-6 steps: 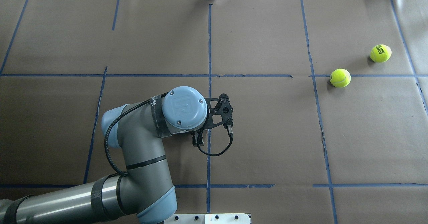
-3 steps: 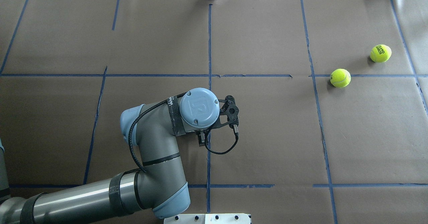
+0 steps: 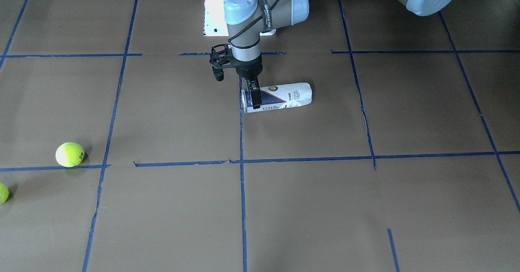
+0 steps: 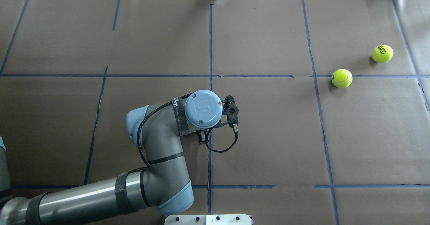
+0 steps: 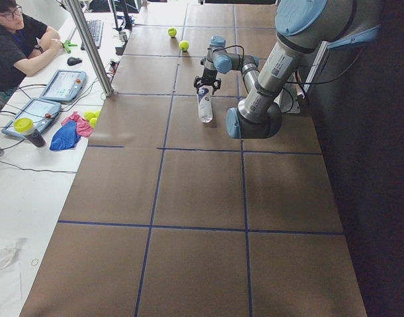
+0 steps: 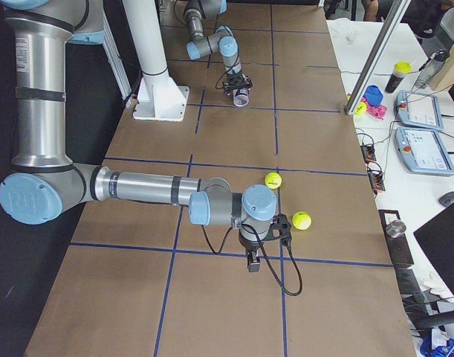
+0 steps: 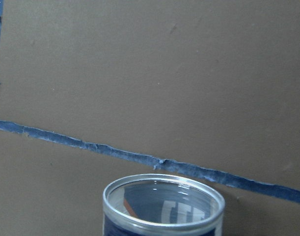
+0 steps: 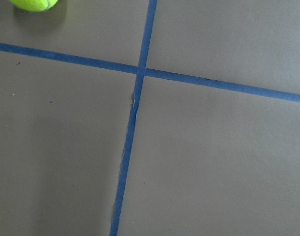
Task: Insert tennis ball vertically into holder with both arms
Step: 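Grasp the white Wilson can's rim with the left gripper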
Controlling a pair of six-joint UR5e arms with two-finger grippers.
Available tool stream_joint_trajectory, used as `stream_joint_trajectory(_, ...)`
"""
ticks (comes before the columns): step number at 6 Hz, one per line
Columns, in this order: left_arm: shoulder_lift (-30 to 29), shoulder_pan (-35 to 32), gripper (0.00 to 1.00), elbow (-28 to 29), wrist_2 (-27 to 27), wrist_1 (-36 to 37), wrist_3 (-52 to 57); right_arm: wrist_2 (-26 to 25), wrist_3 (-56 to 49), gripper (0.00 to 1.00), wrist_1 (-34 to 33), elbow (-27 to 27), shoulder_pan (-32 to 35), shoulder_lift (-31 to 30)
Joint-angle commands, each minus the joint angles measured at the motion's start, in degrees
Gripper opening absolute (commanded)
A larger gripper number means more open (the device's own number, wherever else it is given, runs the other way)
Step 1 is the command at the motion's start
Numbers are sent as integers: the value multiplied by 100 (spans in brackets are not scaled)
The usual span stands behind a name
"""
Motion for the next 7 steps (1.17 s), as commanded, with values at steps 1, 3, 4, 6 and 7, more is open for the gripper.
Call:
stream_joint_trajectory(1, -73, -4, 100, 337, 34, -131, -17, 0, 0, 100, -4, 0, 0, -1)
stream_joint_trajectory(3, -83, 5, 100, 515, 25, -387, 0, 0, 0, 100, -4, 0, 0, -10)
stream_joint_trajectory(4, -83, 5, 100, 515, 25, -387, -8, 0, 0, 100, 5, 0, 0, -10)
stream_joint_trajectory(6, -83, 5, 81, 515, 33, -369, 0, 0, 0, 100, 5, 0, 0, -10)
stream_joint_trajectory(7, -109, -4, 80, 472, 25, -361, 9, 0, 0, 100, -4, 0, 0, -10)
